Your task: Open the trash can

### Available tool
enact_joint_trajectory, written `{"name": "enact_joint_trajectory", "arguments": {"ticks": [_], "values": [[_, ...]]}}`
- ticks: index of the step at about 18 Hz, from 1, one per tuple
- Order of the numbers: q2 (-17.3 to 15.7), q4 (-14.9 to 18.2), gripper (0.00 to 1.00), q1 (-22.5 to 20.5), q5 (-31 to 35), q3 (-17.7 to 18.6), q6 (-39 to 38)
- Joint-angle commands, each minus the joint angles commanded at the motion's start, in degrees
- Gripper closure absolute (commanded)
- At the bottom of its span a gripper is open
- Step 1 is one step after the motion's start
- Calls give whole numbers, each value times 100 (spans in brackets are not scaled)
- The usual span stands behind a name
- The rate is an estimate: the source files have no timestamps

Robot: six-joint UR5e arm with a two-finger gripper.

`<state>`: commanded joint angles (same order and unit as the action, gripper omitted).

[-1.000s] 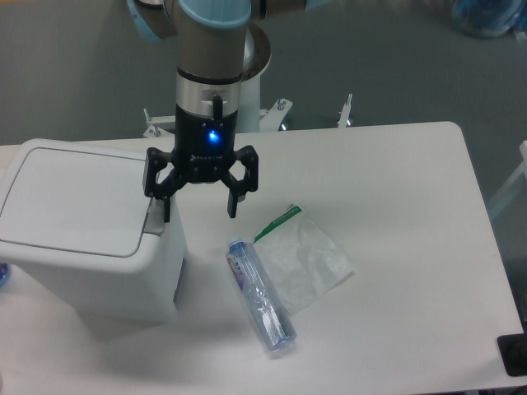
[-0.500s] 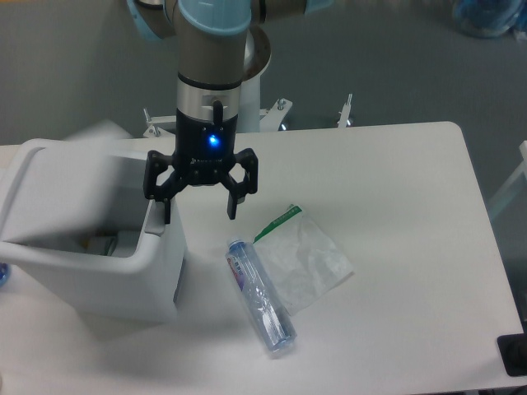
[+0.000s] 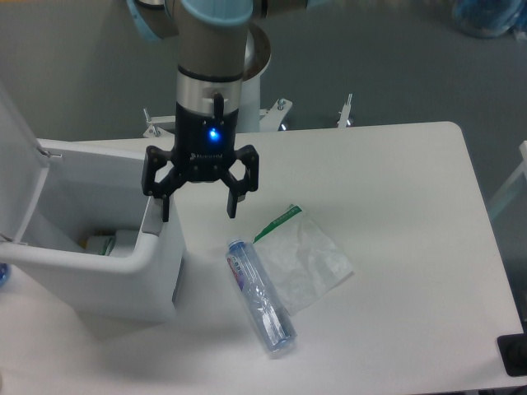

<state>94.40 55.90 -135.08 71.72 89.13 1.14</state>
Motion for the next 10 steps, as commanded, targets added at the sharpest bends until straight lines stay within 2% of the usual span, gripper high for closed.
{"name": "enact_joint_trajectory", "arguments": {"ticks": [2,7,10], "values": [[9,0,0,-149,17,-106,88],[0,-35,0,-475,140,-133,1097],[-9,-18,0,-659,316,-133,1336]]}}
